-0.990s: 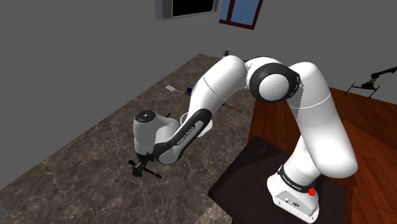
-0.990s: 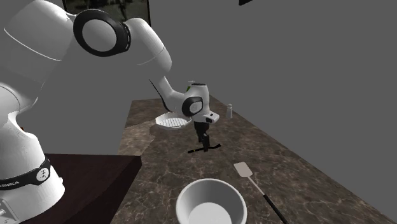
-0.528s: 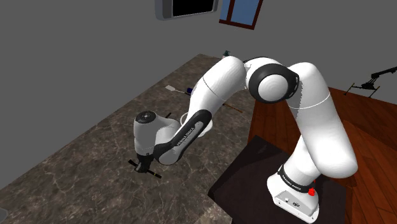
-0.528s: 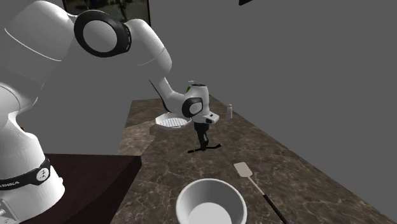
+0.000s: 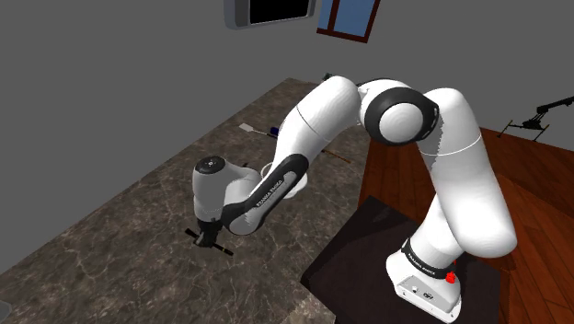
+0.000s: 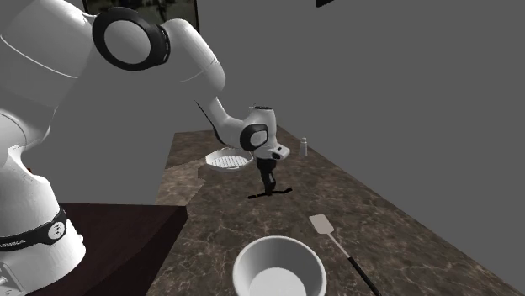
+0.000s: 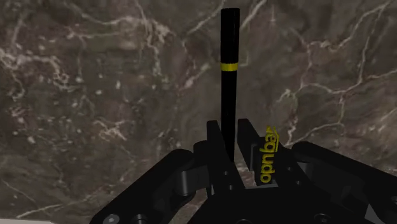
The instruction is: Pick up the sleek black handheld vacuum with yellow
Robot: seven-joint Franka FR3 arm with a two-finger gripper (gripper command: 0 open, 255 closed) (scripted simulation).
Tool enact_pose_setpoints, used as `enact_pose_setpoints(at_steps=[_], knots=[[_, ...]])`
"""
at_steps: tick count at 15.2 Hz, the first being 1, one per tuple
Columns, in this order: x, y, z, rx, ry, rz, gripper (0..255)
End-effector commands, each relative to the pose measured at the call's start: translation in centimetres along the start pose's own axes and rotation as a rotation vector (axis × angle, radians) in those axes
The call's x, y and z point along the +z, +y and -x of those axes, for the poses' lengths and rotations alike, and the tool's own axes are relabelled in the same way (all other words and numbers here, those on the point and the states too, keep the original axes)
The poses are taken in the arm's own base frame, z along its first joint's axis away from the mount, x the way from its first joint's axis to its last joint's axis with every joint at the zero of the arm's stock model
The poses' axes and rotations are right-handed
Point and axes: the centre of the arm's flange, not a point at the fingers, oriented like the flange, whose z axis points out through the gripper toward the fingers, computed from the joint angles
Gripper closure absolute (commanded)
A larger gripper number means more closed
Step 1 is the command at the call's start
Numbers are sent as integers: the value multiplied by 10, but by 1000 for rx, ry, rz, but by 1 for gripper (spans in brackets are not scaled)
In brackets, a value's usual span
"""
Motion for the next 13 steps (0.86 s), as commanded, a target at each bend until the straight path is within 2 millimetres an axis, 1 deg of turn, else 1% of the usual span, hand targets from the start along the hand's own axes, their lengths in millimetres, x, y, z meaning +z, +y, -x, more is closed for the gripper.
enact_pose_setpoints(at_steps=[1, 11, 13], knots=[[-11, 0, -1, 0, 0, 0, 255], [-64, -1, -5, 0, 0, 0, 255], [-65, -1, -5, 0, 0, 0, 255]])
